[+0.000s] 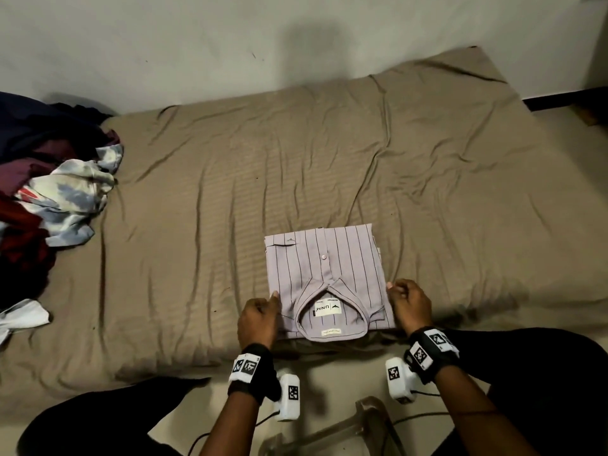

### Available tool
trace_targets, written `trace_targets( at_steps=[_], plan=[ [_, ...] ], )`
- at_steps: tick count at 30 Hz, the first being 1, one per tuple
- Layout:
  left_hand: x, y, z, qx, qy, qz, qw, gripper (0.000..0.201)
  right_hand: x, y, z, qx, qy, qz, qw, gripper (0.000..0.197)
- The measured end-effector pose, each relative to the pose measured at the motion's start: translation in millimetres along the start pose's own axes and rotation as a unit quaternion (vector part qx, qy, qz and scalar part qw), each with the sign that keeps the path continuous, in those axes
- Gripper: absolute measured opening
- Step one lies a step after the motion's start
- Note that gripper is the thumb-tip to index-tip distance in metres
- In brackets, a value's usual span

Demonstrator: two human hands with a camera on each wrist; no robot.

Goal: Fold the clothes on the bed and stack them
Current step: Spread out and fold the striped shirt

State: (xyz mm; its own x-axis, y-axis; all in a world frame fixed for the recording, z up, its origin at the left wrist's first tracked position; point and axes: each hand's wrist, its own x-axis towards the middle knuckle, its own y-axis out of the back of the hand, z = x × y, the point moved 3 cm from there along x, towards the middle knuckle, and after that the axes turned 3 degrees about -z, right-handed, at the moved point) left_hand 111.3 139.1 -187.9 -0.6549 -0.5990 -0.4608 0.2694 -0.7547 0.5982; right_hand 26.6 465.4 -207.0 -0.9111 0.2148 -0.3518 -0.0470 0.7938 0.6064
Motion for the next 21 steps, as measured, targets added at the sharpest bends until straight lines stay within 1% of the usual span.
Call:
trace_targets(
  at_steps=[1, 3, 5, 6, 8, 9, 10, 11, 12, 13, 14, 16, 17, 18, 20, 21],
  plan=[
    [1.7, -6.4, -2.5, 0.003, 0.009, -0.023, 1.0, 0.052, 0.7, -6.3, 1.3, -0.003, -0.01, -0.012, 1.0, 0.038],
    [4.8, -18.0, -3.4, 0.018, 0.006, -0.042, 0.999, 0.068, 1.6, -14.8, 0.0, -0.015, -0.017, -0.025, 0.999, 0.044],
    [8.9, -23.7, 1.6, 0.015, 0.023, -0.057, 0.998, 0.08, 4.7, -18.6, -2.2, 0.018, -0.049, -0.043, 0.998, 0.049],
    [12.5, -24.4, 4.2, 0.012, 0.037, -0.069, 0.997, 0.081, 10.9, -22.2, 2.7, 0.048, -0.071, -0.049, 0.995, 0.05],
    [22.5, -25.3, 10.1, 0.004, 0.054, -0.107, 0.993, 0.078, 23.9, -26.1, 8.5, 0.111, -0.096, -0.073, 0.986, 0.054],
    [29.1, -26.0, 10.7, -0.005, 0.051, -0.131, 0.99, 0.077, 30.4, -28.4, 11.4, 0.151, -0.106, -0.1, 0.978, 0.057],
    [34.9, -24.9, 13.3, -0.013, 0.039, -0.147, 0.988, 0.073, 34.1, -32.4, 11.3, 0.201, -0.118, -0.137, 0.963, 0.056],
    [39.1, -24.0, 13.6, -0.022, 0.024, -0.157, 0.987, 0.068, 31.2, -35.9, 5.6, 0.238, -0.125, -0.179, 0.946, 0.049],
    [43.5, -23.0, 12.8, -0.031, 0.005, -0.165, 0.986, 0.064, 28.9, -40.5, -1.6, 0.265, -0.116, -0.211, 0.934, 0.042],
    [46.8, -22.8, 8.8, -0.043, -0.007, -0.168, 0.985, 0.063, 25.4, -43.8, -6.7, 0.261, -0.105, -0.222, 0.933, 0.038],
    [50.9, -23.1, 2.0, -0.056, -0.01, -0.171, 0.984, 0.064, 24.7, -46.9, -9.7, 0.261, -0.095, -0.219, 0.935, 0.036],
    [61.1, -27.3, -12.4, -0.073, -0.004, -0.17, 0.983, 0.068, 26.6, -49.8, -13.3, 0.269, -0.077, -0.206, 0.938, 0.037],
    [59.8, -25.7, -9.3, -0.081, -0.002, -0.176, 0.981, 0.068, 28.0, -49.5, -16.4, 0.269, -0.072, -0.21, 0.937, 0.038],
    [56.4, -23.5, -3.4, -0.102, -0.01, -0.192, 0.976, 0.061, 28.4, -48.1, -17.5, 0.269, -0.068, -0.215, 0.936, 0.04],
    [49.7, -20.8, 12.5, -0.134, -0.023, -0.224, 0.965, 0.035, 27.1, -38.4, -22.7, 0.278, -0.053, -0.224, 0.933, 0.041],
    [45.2, -19.9, 19.2, -0.142, -0.02, -0.233, 0.962, 0.029, 27.6, -31.8, -24.9, 0.285, -0.045, -0.228, 0.93, 0.042]
  ],
)
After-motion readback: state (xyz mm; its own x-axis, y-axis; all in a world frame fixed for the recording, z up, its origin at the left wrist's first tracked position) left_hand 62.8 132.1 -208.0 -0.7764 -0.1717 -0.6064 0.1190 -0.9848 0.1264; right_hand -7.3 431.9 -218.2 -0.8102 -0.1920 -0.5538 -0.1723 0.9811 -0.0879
